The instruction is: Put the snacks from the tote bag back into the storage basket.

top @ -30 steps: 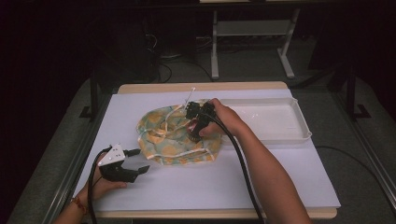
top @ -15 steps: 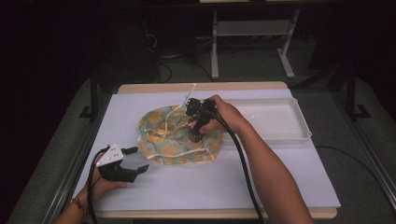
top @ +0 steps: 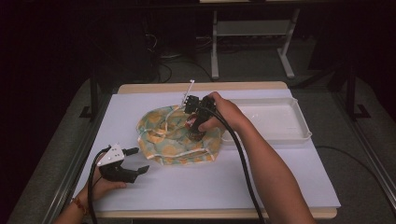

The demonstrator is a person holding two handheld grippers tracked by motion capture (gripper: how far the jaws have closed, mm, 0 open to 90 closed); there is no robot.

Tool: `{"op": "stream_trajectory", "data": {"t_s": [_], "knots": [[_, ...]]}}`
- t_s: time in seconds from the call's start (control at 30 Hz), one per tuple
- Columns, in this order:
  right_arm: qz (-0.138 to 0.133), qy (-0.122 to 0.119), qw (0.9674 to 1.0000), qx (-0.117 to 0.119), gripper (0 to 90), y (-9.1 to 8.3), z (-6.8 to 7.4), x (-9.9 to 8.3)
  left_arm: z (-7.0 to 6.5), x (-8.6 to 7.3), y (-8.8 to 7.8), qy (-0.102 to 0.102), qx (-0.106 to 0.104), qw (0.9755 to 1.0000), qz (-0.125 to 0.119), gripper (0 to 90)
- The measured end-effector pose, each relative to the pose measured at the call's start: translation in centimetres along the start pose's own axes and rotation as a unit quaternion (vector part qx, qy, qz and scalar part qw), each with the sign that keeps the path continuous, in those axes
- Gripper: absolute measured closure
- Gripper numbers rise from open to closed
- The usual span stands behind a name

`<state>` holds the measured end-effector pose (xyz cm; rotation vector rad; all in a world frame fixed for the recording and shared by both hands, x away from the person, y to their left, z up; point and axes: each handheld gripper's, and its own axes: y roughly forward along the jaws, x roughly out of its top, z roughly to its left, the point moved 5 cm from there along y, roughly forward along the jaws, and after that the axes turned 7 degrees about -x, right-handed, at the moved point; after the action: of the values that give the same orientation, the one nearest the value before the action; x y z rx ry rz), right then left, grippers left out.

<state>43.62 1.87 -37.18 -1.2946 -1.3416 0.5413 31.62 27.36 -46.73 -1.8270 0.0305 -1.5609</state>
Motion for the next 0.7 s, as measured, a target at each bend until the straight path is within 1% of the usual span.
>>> {"op": "stream_trajectory", "data": {"t_s": [0.17,0.23,0.4,0.47,0.7], "knots": [[0.0,0.003,1.0,-0.003,26.0,-0.6,-0.1,0.1,0.1,0.0,-0.1,-0.002,-0.001,1.0,-0.001,19.0],[-0.002,-0.001,1.0,-0.003,26.0,-0.7,-0.1,0.1,0.1,-0.1,0.0,-0.001,-0.001,1.0,0.0,19.0],[-0.001,-0.002,1.0,-0.003,26.0,-1.3,-0.1,0.1,0.1,-0.1,0.1,-0.001,-0.003,1.0,0.003,19.0],[-0.004,0.002,1.0,-0.002,26.0,-1.6,-0.2,0.1,0.1,-0.1,0.1,-0.001,-0.004,1.0,0.004,19.0],[-0.01,0.001,0.9999,-0.008,26.0,-2.5,-0.5,0.2,0.1,-0.2,0.1,-0.002,-0.005,1.0,0.005,19.0]]}}
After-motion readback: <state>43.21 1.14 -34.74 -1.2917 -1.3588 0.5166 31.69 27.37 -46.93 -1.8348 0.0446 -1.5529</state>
